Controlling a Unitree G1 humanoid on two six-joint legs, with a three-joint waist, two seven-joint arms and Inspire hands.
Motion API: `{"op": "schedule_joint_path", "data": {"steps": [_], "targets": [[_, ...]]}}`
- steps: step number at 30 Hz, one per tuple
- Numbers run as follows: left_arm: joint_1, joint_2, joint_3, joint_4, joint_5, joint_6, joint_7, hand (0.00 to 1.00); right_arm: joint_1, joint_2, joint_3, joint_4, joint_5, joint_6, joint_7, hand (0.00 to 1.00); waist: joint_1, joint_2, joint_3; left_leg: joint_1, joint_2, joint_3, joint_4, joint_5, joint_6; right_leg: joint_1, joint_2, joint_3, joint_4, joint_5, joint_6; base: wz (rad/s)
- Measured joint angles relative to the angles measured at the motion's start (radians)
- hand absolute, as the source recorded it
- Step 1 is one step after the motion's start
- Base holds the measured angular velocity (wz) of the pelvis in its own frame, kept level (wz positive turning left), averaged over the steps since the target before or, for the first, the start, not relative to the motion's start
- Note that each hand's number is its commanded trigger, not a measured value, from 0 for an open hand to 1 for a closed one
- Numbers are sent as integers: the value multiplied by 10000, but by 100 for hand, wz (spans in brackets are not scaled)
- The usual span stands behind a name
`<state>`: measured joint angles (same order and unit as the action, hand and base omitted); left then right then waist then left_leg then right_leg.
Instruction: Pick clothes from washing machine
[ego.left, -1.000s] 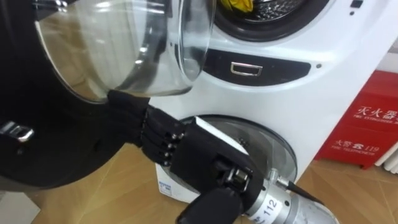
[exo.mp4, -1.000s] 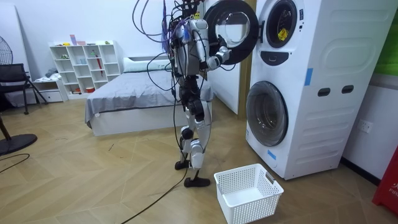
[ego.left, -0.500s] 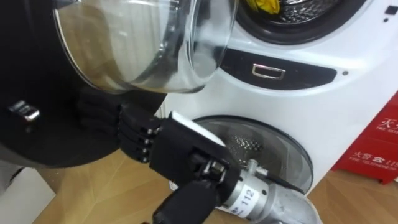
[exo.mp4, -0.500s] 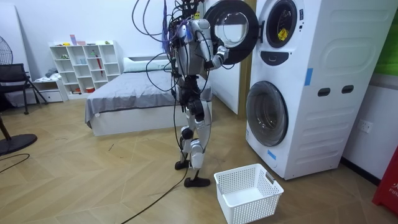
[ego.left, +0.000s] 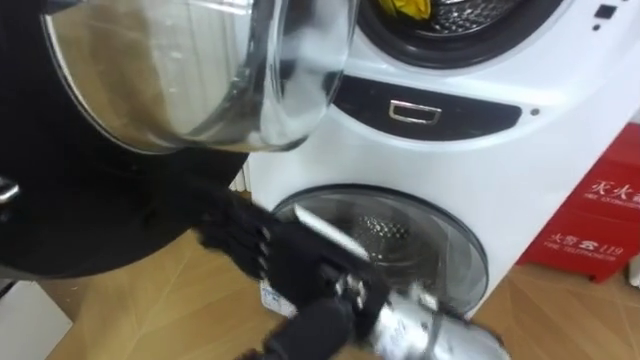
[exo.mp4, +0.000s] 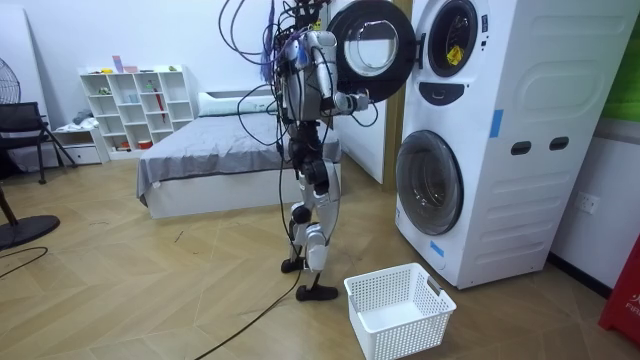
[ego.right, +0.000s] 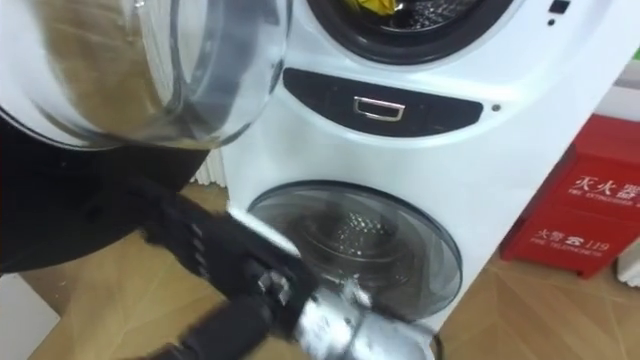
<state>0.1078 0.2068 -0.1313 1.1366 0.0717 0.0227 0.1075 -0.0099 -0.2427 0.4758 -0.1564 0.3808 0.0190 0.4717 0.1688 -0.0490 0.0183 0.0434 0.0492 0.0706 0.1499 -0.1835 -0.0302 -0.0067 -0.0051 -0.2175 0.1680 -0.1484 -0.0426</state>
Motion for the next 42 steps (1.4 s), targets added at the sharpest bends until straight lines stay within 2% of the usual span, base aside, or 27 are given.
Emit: {"op": "schedule_joint_path", "data": {"steps": [3, 5, 7, 12, 16, 21, 24, 29, 32, 36, 42], "targets": [[-35, -62, 2, 6, 4, -15, 0, 0, 407, -427, -392, 702, -362, 12, -82, 0, -46, 65, -14, 15, -18, 46, -12, -1, 3, -22, -12, 121, 9, 20, 22, -12], [-44, -59, 5, 2, 4, -18, 0, 0, 657, -430, -653, 1026, -700, 33, -314, 0, -84, 66, -24, 21, -25, 61, -10, -1, 4, -40, -52, 172, 19, 21, 24, -9], [10, -59, 19, -7, -6, -18, -1, 0, 694, -449, -817, 1289, -1119, 35, -441, 0, -284, 68, -31, 29, -32, 62, 4, -1, 3, -39, -50, 163, 16, 23, 27, -3], [140, -71, 109, -173, -15, -114, -1, 0, 1179, -356, -1597, 2029, -1181, 28, -832, 0, -604, 100, -64, 228, -56, 54, 3, -1, 4, 144, -52, 185, 7, 33, 49, -1], [200, -70, 172, -172, -13, -296, 13, 0, 1486, -328, -2078, 2138, -1273, 17, -1115, 0, -796, 101, -69, 296, -56, 98, -5, -2, 4, 232, -51, 204, 16, 35, 52, -2], [319, -86, 442, -141, -17, -574, 225, 0, 1700, -306, -2928, 2280, -1667, -131, -1980, 0, -952, 95, -86, 383, -58, 149, -63, -9, 12, 287, -30, 278, -12, 25, 81, 0], [438, -116, 511, -161, -16, -604, 473, 0, 1701, -287, -3262, 2278, -1603, -221, -2566, 0, -1089, 91, -120, 389, -57, 150, -101, -20, 32, 264, -16, 290, -2, 47, 105, 0], [576, -145, 575, -153, -12, -703, 674, 0, 1628, -217, -3680, 2107, -1488, -290, -3087, 0, -1052, 18, -199, 474, -49, 178, -145, -27, 51, 260, -6, 318, 13, 75, 101, -3], [666, -213, 596, -158, -9, -727, 745, 0, 1257, -66, -3808, 1636, -1448, -337, -3369, 0, -1026, 55, -195, 555, -25, 378, -145, -27, 51, 256, 31, 536, 22, 102, 89, -18], [707, -315, 885, -165, 88, -726, 744, 0, 877, 50, -3987, 283, -1363, -449, -3647, 0, -1055, 112, -177, 563, -16, 404, -148, -28, 48, 244, 52, 545, -8, 103, 89, -2], [823, -322, 884, -151, 84, -646, 776, 0, 162, 62, -4111, -231, -91, -528, -3882, 0, -1057, 164, -146, 571, -16, 388, -147, -28, 48, 255, 43, 540, -3, 103, 88, 0]]}}
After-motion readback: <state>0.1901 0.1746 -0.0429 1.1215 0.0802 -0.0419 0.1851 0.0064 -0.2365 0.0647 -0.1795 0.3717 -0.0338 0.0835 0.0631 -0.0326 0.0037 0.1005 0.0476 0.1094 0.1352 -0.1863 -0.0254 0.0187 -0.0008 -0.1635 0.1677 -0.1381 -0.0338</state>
